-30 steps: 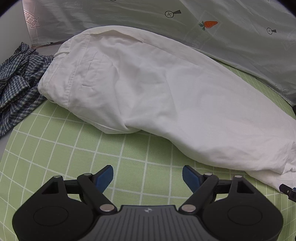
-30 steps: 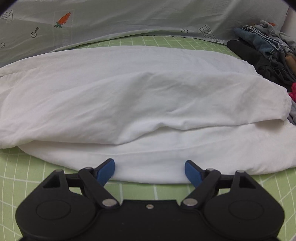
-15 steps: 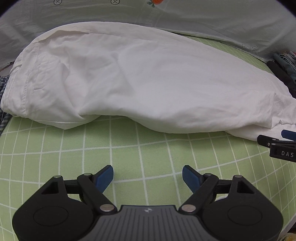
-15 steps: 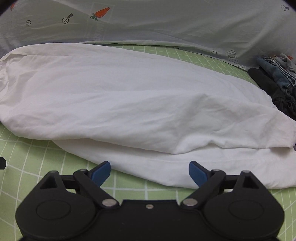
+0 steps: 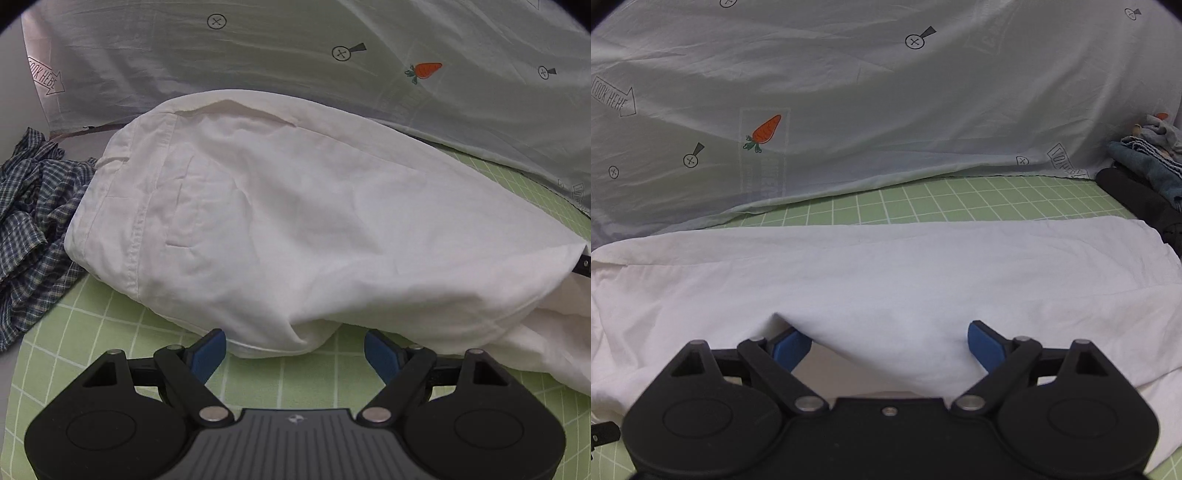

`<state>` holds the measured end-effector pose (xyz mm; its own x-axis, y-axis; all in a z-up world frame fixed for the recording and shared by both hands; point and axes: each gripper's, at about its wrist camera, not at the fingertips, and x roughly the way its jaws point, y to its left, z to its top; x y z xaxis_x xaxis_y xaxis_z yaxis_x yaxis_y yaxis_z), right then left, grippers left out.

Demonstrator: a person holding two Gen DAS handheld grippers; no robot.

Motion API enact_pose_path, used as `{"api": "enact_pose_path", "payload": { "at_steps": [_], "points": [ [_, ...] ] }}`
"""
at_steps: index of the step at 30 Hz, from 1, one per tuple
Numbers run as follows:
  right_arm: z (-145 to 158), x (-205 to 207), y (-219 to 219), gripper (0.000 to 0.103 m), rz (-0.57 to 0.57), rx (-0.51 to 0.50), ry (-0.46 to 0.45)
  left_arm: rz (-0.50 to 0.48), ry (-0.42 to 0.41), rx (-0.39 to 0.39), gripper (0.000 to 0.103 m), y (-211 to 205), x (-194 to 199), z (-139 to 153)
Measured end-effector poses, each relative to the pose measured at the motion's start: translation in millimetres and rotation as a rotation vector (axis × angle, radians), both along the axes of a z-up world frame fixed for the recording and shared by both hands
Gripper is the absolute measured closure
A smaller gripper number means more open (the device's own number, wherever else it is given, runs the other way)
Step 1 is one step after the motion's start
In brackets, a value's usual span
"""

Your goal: Fold clothes

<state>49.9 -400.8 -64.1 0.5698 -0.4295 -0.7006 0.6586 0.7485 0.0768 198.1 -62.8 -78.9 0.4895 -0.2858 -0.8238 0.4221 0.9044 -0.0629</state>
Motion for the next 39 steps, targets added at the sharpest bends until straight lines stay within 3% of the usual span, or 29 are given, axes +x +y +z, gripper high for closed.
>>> {"api": "enact_pose_path", "payload": {
  "at_steps": [6,9,15,29,33,39],
  "points": [
    [-42.7,-1.8,29.1,0.01,0.022,0.077,0.116,0.078,0.048,-0.021,0.02,30.8,18.0,-11.2],
    [-43.9,4.4,51.4,0.006,0.086,0.064,0.117,0.091,0.055,-0.037,0.02,36.7,12.9,-14.5],
    [-43.9,28.7,92.8,0.008,0.199,0.001,0.165,0.077,0.051,-0.039,0.02,39.7,2.4,-14.3],
    [-44.0,-31.0,119.1,0.005,0.29,0.039,0.185,0.031,0.031,-0.017,0.02,41.8,-28.2,-7.5],
    [-32.0,-52.4,107.9,0.008,0.259,0.076,0.131,-0.005,0.022,-0.017,0.02,28.3,-41.3,-1.8],
    [-1.7,-95.1,43.5,0.008,0.028,0.039,0.061,-0.058,0.026,-0.013,0.02,-5.3,-60.7,0.0]
  ]
}}
